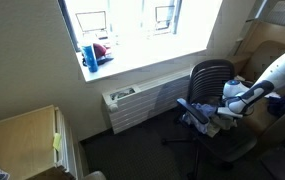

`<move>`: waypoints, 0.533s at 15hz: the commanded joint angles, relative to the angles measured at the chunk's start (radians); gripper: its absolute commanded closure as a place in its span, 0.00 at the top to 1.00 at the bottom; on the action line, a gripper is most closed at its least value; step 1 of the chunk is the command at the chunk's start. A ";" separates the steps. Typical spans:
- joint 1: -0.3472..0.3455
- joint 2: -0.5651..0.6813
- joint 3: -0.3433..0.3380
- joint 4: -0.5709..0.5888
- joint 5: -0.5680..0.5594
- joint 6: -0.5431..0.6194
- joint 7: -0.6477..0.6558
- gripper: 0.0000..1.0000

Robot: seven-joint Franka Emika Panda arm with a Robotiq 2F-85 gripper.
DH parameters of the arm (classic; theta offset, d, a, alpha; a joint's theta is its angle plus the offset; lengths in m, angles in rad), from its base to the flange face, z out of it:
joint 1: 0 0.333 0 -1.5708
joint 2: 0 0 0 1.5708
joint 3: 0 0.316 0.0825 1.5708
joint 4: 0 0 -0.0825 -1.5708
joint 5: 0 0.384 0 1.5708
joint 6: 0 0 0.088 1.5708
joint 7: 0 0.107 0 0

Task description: Move the brown clothing from the black chair to the brown chair

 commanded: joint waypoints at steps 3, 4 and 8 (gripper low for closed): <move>-0.035 -0.274 0.053 -0.174 0.019 -0.037 -0.025 1.00; -0.028 -0.325 0.050 -0.191 0.019 -0.090 -0.008 1.00; -0.065 -0.385 0.092 -0.190 0.003 -0.374 0.029 1.00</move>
